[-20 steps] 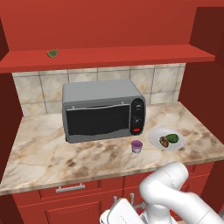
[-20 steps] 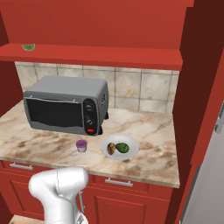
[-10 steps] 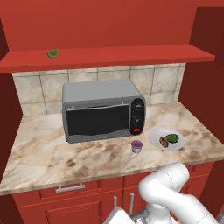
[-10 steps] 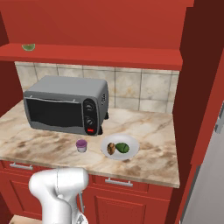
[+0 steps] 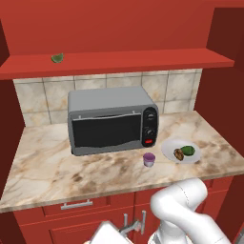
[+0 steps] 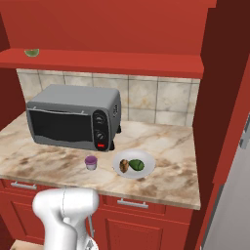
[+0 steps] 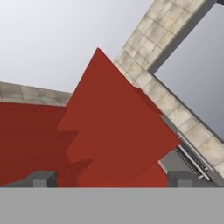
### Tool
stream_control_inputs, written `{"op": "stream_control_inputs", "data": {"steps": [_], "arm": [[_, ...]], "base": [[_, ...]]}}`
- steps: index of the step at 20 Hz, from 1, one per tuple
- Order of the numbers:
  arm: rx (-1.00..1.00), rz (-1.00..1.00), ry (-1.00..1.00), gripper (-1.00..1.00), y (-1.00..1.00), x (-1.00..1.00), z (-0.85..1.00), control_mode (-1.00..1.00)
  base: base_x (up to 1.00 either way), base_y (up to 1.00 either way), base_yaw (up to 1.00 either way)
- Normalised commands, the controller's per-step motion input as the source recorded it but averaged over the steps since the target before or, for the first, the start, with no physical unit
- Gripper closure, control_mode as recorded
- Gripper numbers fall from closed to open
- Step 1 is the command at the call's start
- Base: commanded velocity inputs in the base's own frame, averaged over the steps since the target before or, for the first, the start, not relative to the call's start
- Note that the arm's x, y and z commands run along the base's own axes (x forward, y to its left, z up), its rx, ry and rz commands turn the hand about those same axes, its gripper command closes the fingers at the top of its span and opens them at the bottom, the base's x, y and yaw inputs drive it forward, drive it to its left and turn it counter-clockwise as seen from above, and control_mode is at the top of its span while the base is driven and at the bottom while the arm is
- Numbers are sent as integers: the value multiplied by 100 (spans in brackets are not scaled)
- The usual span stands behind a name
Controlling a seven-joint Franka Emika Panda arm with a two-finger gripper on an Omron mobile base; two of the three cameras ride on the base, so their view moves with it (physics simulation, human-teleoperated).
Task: Pick the avocado and bread from the counter and place them on the plate. Then pick the jam from the cabinet and place it next to the plate. Lastly close the cabinet door.
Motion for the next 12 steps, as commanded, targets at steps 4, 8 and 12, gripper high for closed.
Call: {"op": "stream_control_inputs", "data": {"steps": [4, 8, 12], "arm": [[-14, 0, 3, -100, 12, 19, 1, -100], [-15, 0, 10, -100, 14, 26, 0, -100], [-15, 0, 9, -100, 21, 17, 0, -100]], "base": [[0, 0, 0], [0, 0, 0], [0, 0, 0]]}}
